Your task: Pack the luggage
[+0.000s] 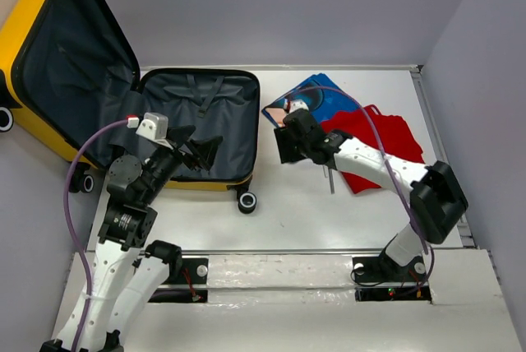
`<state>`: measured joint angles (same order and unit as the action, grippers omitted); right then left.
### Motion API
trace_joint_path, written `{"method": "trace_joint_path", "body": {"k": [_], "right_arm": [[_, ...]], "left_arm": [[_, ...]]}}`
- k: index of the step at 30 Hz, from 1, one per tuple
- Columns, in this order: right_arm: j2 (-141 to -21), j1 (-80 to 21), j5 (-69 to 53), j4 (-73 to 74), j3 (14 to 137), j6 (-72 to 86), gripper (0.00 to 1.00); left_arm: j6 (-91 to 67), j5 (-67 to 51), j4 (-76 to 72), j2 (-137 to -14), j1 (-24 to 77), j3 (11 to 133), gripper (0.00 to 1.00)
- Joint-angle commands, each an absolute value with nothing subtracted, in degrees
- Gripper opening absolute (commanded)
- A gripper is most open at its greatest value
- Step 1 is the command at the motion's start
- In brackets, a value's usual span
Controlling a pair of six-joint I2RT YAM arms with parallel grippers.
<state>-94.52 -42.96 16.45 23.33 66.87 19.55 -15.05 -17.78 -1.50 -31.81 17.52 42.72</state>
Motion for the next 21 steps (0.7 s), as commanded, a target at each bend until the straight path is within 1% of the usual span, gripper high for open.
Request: {"method": "trace_joint_path", "body": {"k": [1, 2, 4, 5, 7, 8, 9, 10, 11, 12, 13, 14, 16, 18, 19, 21], "right_arm": [[-91.0, -47.0, 14.3, 20.7, 79.0, 16.1, 0.38], [-92.4, -48.1, 12.9, 20.6, 83.7, 15.4, 0.38], [-97.5, -49.2, 10.9, 20.0, 88.9, 14.9, 0.38], [-99.6, -49.2, 9.9, 20.0, 94.5, 14.6, 0.38], [-104.5, -51.0, 7.8, 19.8, 100.3, 13.6, 0.39], [-109.6, -51.0, 6.3, 19.9, 103.3, 13.3, 0.39], [-112.1, -51.8, 5.5, 20.0, 106.2, 12.9, 0.39], [-114.5, -52.4, 4.8, 20.3, 111.7, 13.0, 0.39], [-119.2, -52.4, 3.4, 20.8, 114.6, 13.2, 0.39], [-121.4, -52.4, 2.6, 21.6, 119.9, 13.5, 0.39], [-123.5, -52.4, 2.3, 22.0, 122.5, 13.7, 0.39], [-127.2, -53.0, 2.1, 22.2, 124.6, 13.7, 0.41], [-130.4, -53.5, 1.3, 22.5, 130.1, 14.0, 0.44], [-134.6, -53.5, 0.5, 22.9, 133.3, 14.8, 0.63], [-136.7, -53.5, -0.7, 23.4, 136.4, 15.4, 0.79], [-137.3, -53.5, -1.7, 24.3, 138.2, 15.9, 0.88]], "left_arm": [[-16.5, -14.2, -3.9, -30.1, 16.6, 42.5, 0.99], [-16.6, -12.8, -3.1, -29.4, 16.5, 42.5, 0.99], [-16.9, -7.1, -1.9, -28.9, 16.3, 42.7, 0.99], [-17.0, -4.6, -0.3, -28.7, 16.1, 43.2, 0.99], [-17.6, 2.7, 1.6, -28.7, 15.8, 43.8, 0.99], [-18.2, 4.5, 2.5, -28.4, 15.6, 44.1, 0.99], [-18.5, 5.9, 2.9, -28.1, 15.6, 44.2, 0.99], [-18.7, 8.2, 3.2, -28.0, 15.6, 44.3, 0.99], [-19.0, 9.2, 3.8, -27.5, 15.6, 44.6, 0.99], [-19.1, 10.7, 4.0, -27.3, 15.6, 44.7, 0.99], [-19.2, 11.2, 4.2, -27.3, 15.6, 44.8, 0.99], [-19.2, 11.7, 4.5, -27.2, 15.6, 44.9, 0.99], [-19.3, 12.2, 4.6, -27.2, 15.6, 45.0, 0.99], [-19.3, 11.9, 4.6, -27.2, 15.5, 45.0, 0.99], [-19.3, 11.9, 4.5, -27.3, 15.5, 45.0, 0.99], [-19.2, 11.7, 4.5, -27.3, 15.5, 44.8, 0.99]]}}
